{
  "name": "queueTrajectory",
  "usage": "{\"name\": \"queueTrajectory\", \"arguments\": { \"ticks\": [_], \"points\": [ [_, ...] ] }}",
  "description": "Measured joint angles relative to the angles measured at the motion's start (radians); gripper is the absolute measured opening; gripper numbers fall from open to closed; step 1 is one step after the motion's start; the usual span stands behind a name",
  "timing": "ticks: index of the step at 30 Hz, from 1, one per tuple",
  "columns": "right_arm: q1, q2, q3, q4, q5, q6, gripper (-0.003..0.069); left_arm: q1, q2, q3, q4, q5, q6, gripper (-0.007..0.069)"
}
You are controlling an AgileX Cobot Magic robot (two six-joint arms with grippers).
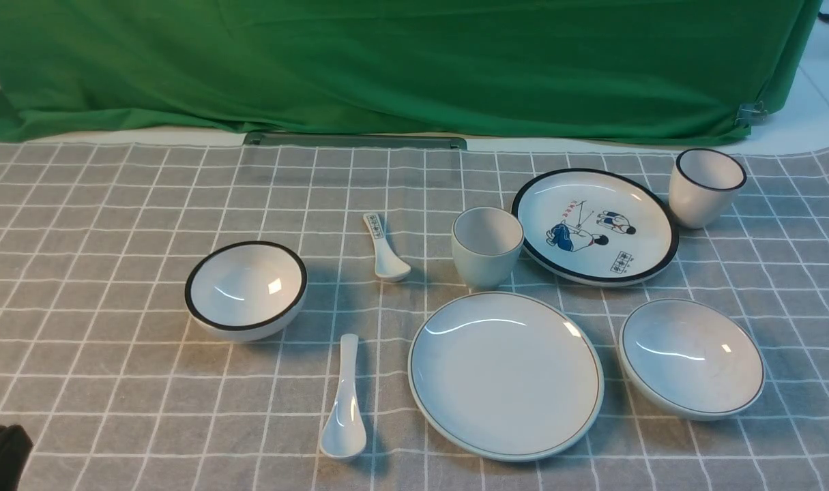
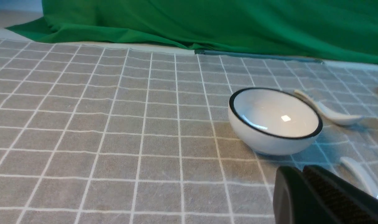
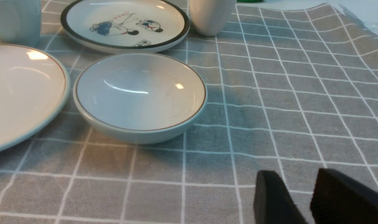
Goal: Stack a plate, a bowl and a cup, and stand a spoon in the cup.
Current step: Use the right arm to grab a blue rice bowl
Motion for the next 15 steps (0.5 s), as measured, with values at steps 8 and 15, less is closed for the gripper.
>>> {"name": "queueTrajectory", "arguments": {
  "ticks": [8,15],
  "points": [
    [0.0,0.0,0.0,0.0,-0.002,0.001,0.0242,0.0,0.0,0.0,-0.366,-0.179,-0.004,0.0017],
    [0.001,0.0,0.0,0.236,-0.21,0.258,0.0242,0.0,0.0,0.0,-0.524,-0.226,-0.179,0.0017]
  ]
}}
